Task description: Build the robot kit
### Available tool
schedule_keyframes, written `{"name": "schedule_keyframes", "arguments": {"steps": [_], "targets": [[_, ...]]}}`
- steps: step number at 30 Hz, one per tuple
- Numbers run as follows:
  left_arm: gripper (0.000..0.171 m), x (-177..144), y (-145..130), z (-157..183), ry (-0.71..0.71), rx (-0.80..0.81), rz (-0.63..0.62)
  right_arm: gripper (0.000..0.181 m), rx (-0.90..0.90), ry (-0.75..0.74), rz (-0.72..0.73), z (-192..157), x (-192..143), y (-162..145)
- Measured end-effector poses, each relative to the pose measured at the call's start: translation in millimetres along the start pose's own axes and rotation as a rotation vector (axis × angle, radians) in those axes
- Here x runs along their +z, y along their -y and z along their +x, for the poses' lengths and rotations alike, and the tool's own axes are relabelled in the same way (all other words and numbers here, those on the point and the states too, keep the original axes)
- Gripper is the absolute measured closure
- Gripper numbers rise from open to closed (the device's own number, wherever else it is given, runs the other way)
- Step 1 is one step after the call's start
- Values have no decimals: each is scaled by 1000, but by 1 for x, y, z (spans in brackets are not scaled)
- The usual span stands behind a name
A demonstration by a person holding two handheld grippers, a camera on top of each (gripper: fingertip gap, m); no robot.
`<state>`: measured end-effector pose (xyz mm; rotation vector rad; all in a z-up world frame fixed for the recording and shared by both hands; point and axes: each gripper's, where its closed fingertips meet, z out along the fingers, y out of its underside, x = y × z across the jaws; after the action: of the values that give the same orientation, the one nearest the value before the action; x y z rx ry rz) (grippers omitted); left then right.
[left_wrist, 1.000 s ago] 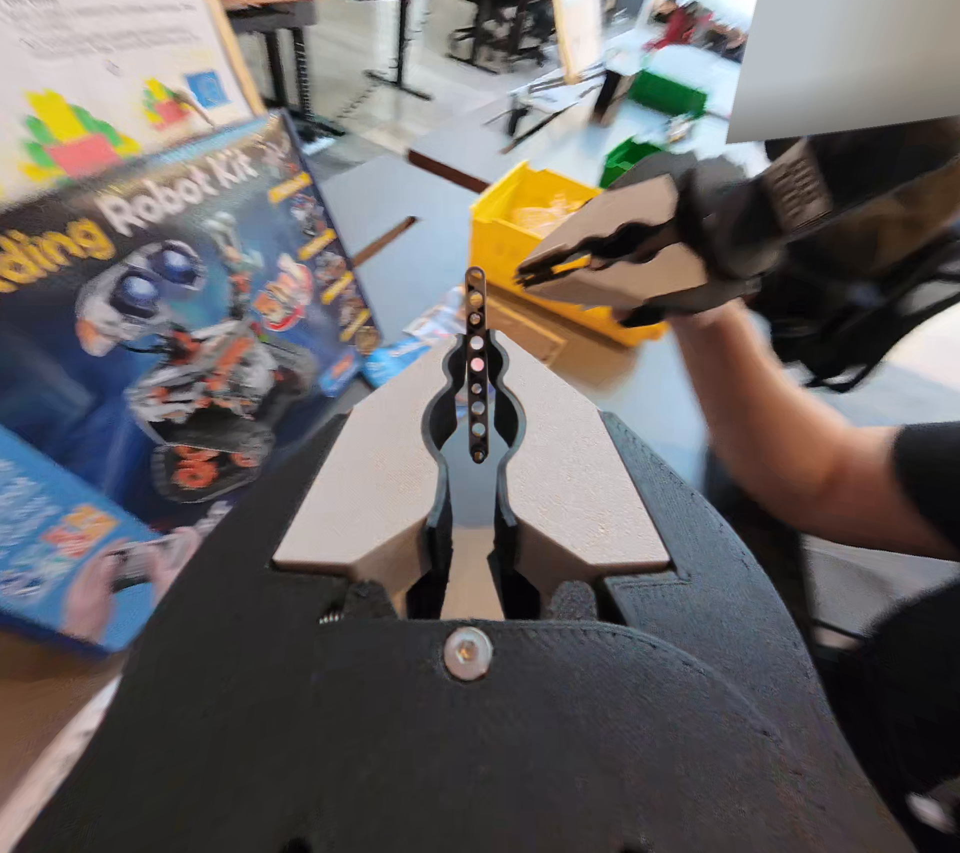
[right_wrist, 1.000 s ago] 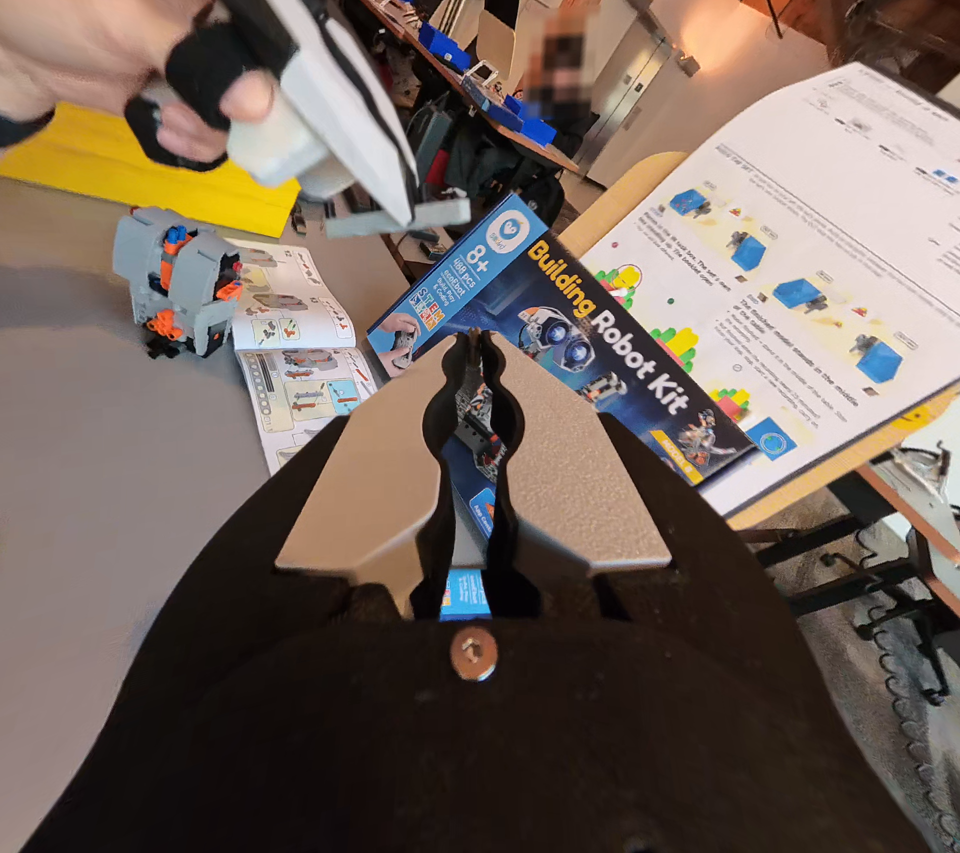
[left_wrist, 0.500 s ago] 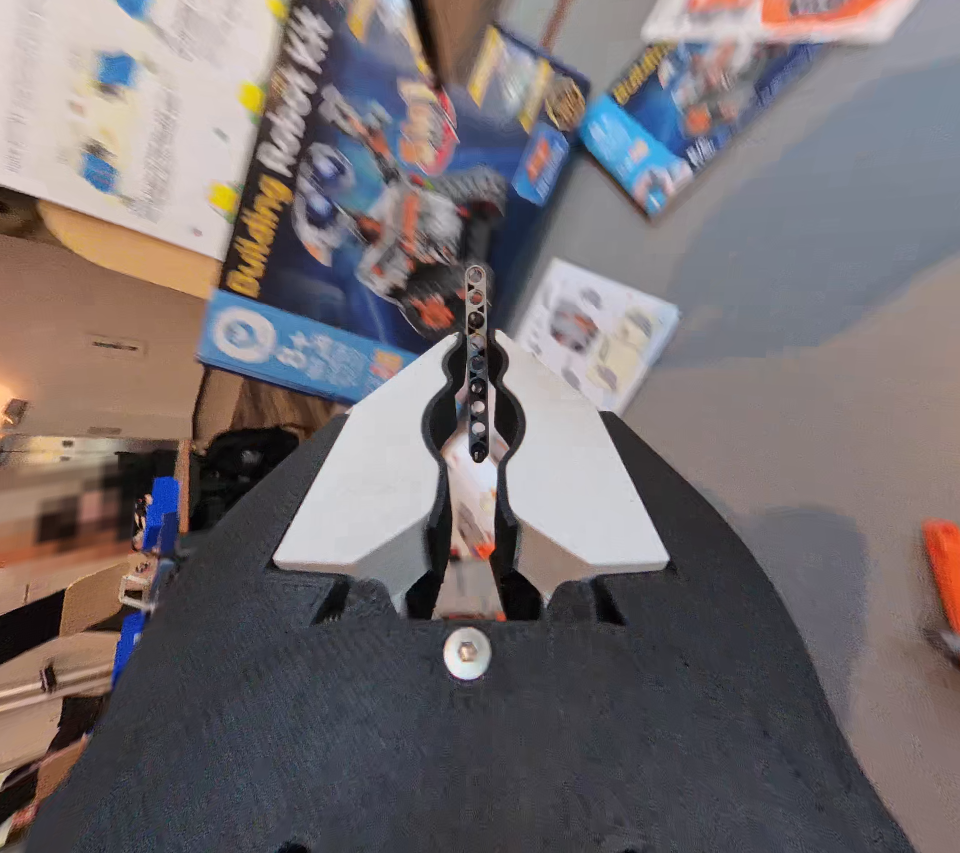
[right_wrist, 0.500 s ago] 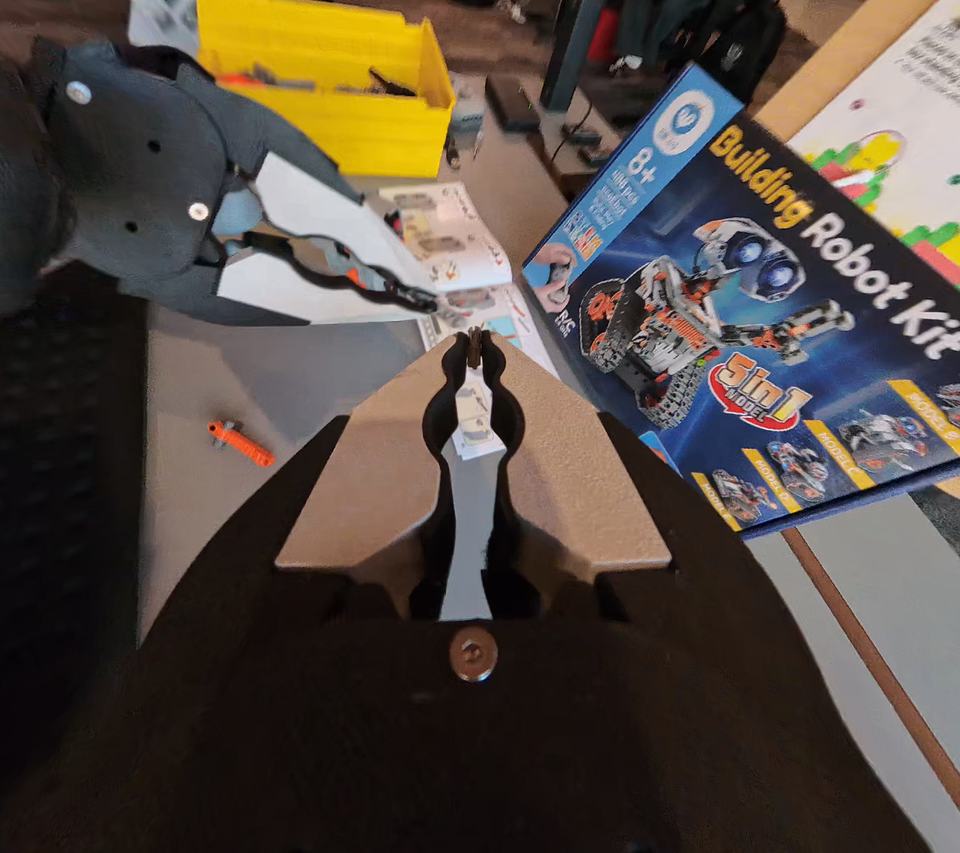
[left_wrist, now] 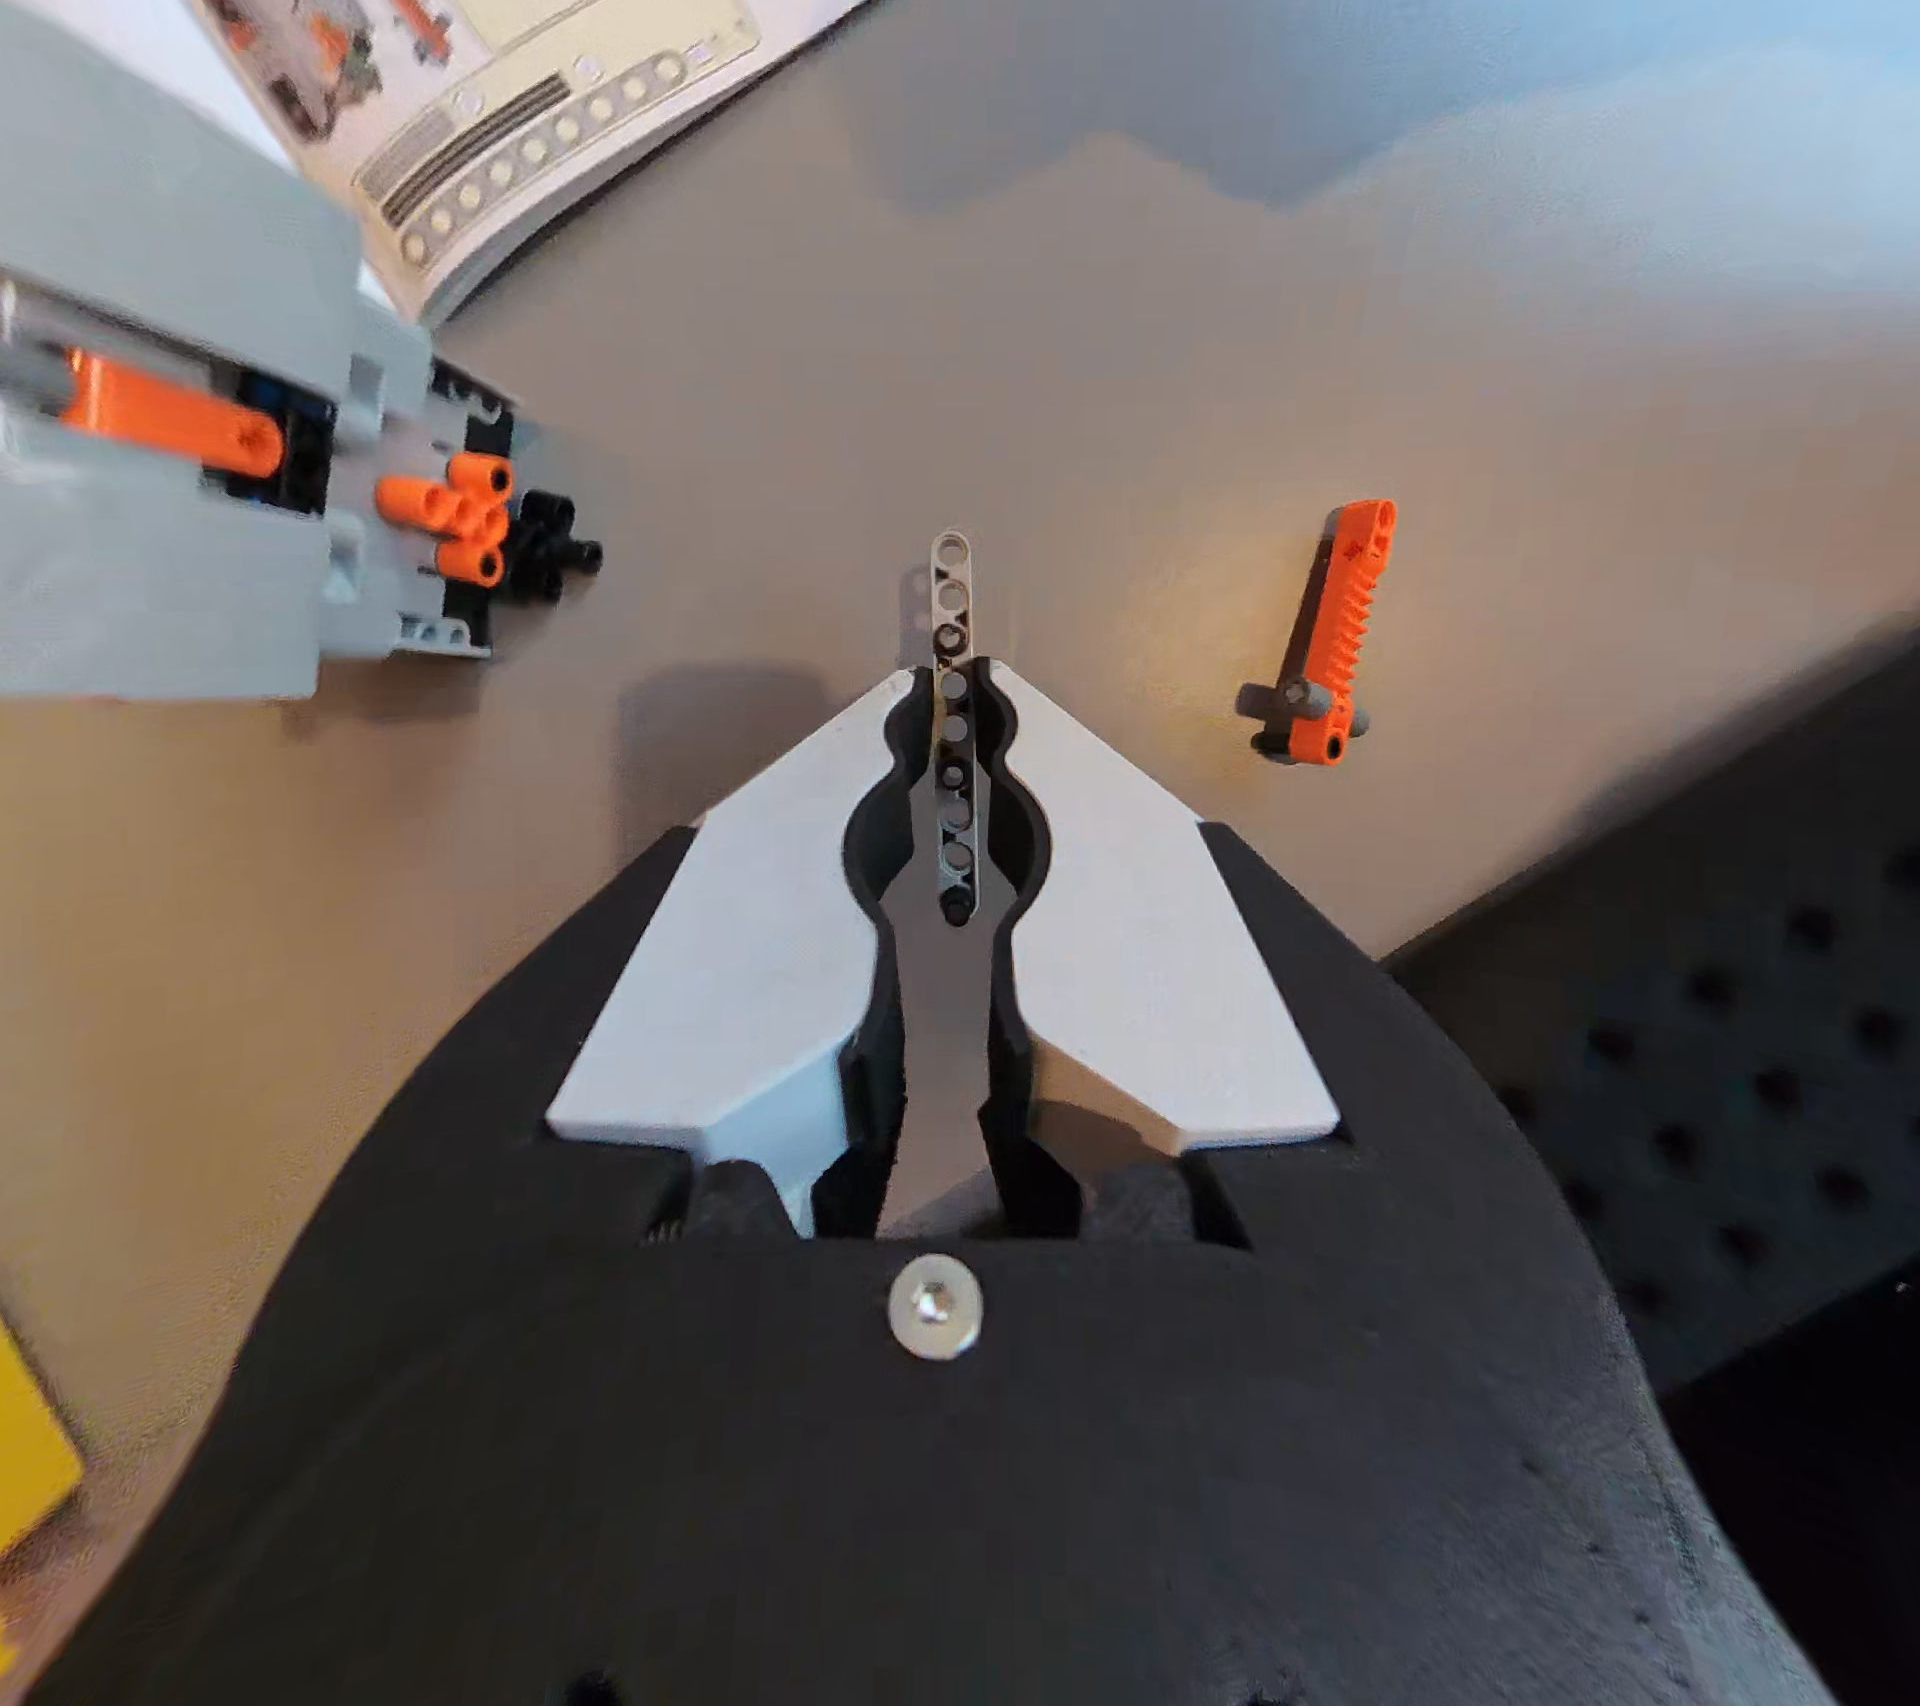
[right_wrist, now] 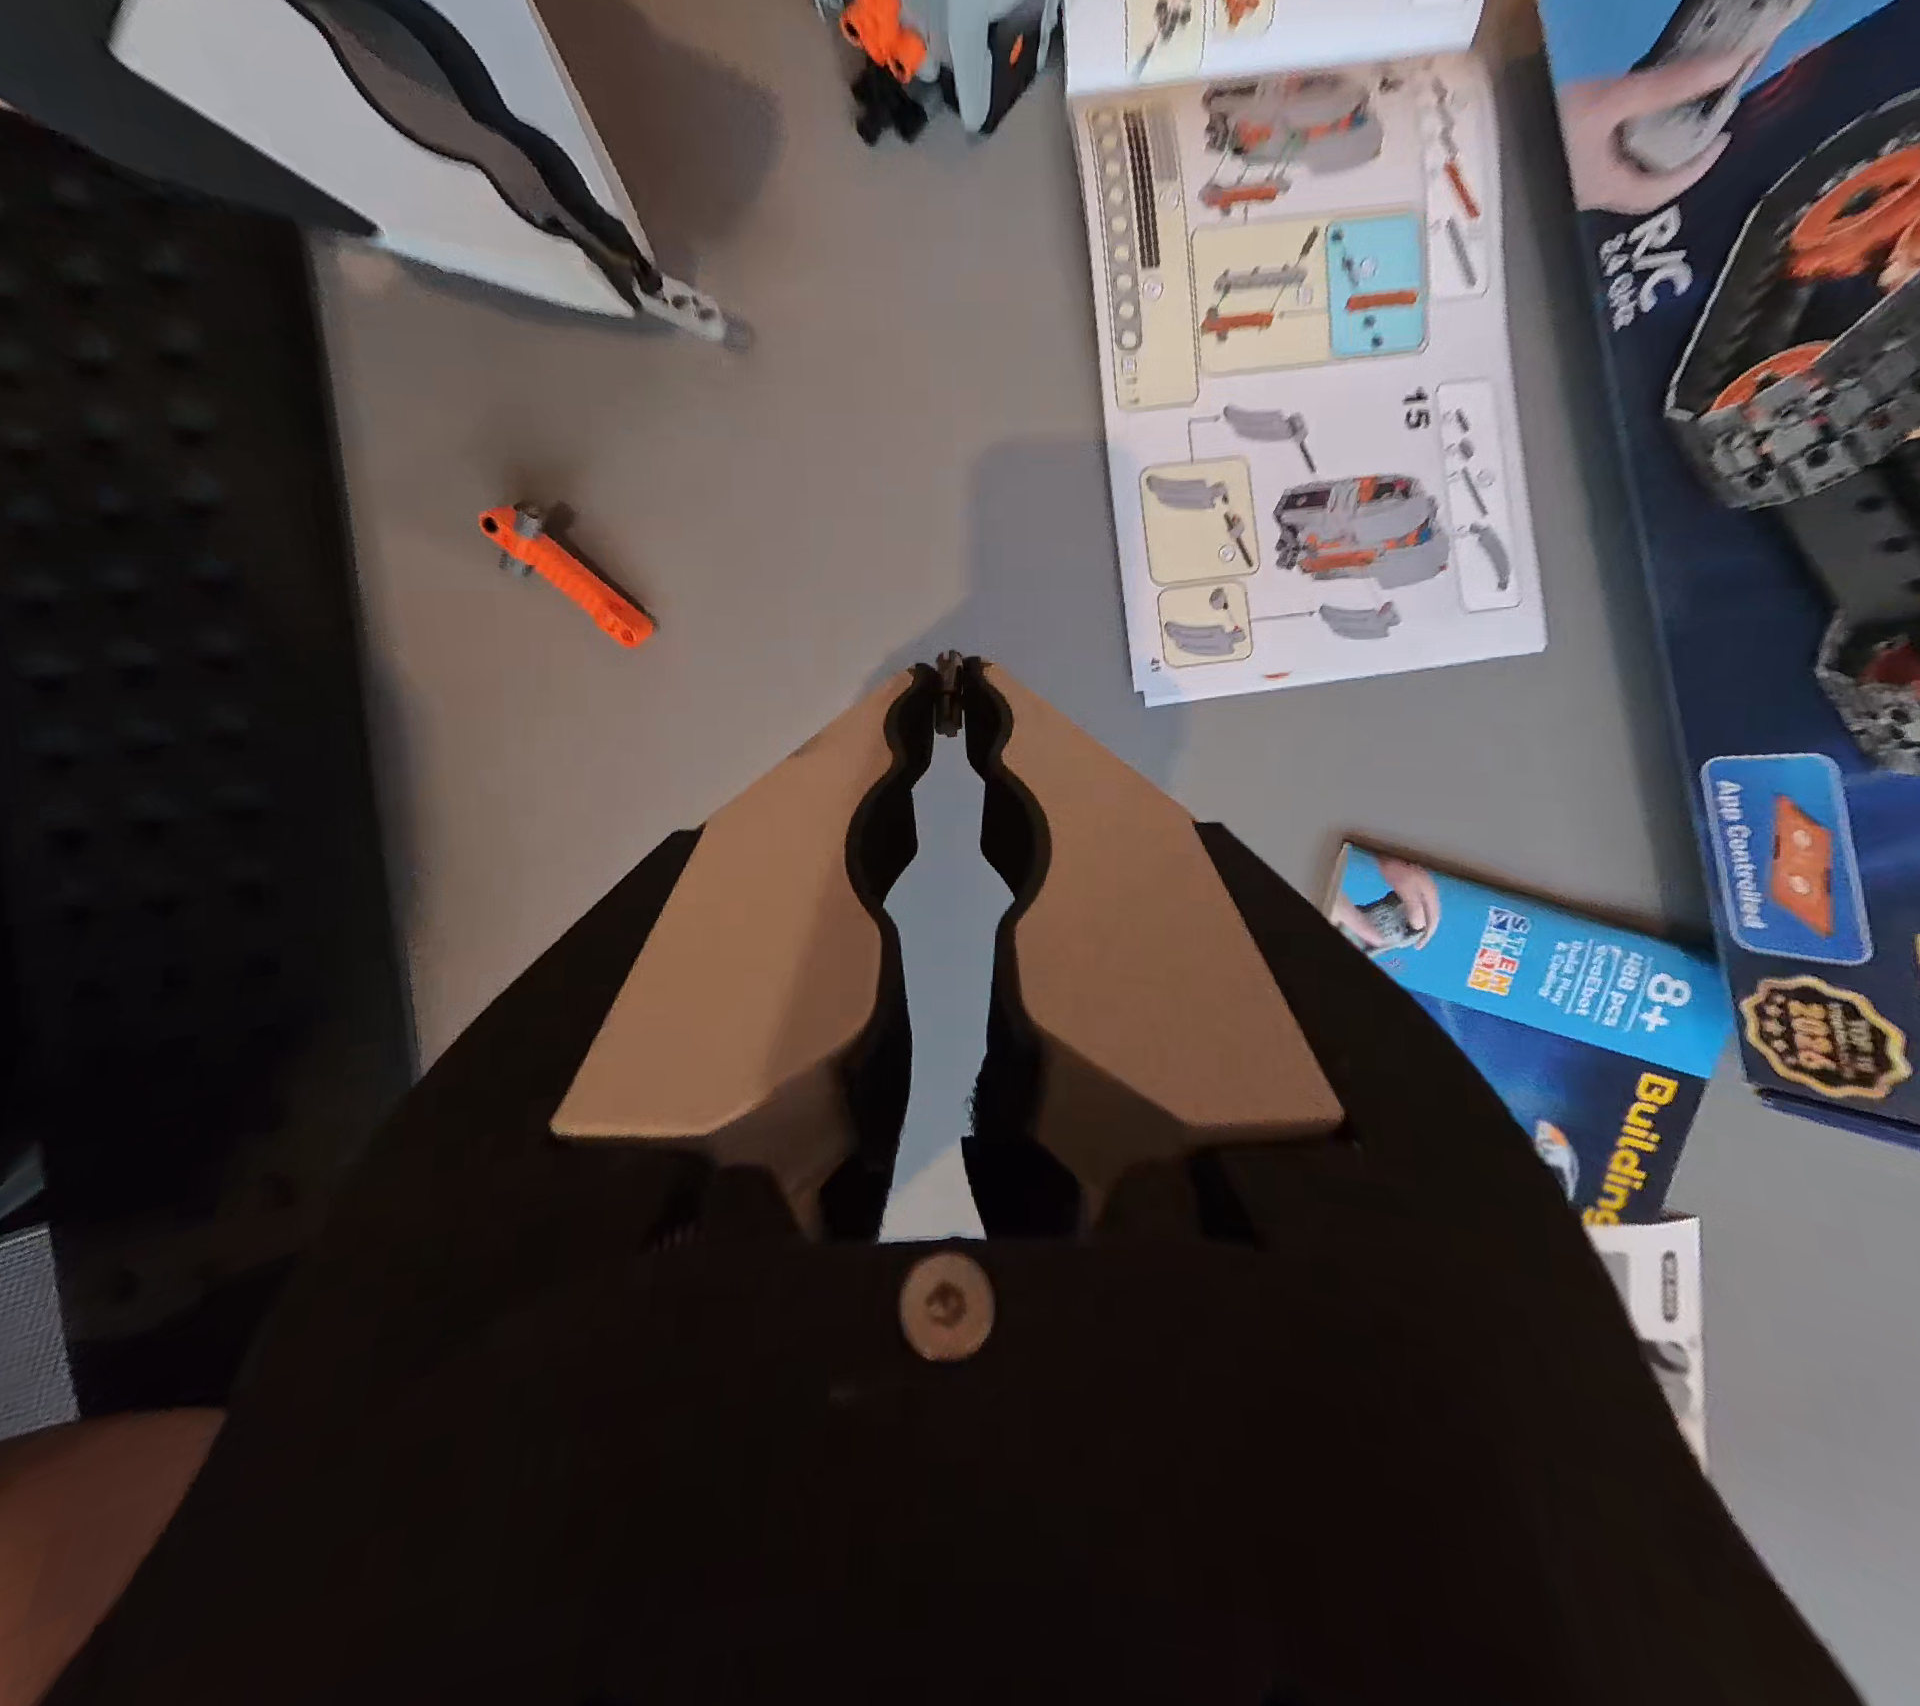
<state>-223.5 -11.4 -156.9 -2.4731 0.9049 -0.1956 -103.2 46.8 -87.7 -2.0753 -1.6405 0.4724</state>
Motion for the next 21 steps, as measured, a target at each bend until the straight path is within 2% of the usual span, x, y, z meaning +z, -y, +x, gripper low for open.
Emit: {"name": "schedule_keyframes", "arguments": {"steps": [6,18,21], "targets": [[166,8,-7,1,-43,-75,9,177,34,-10,-102,9,12,-22],[166,21,-6,2,-37,-55,-5,177,79,51,-43,4,17,-10],[146,19,-6,2,-38,-63,1,177,55,83,4,-2,18,1]]}}
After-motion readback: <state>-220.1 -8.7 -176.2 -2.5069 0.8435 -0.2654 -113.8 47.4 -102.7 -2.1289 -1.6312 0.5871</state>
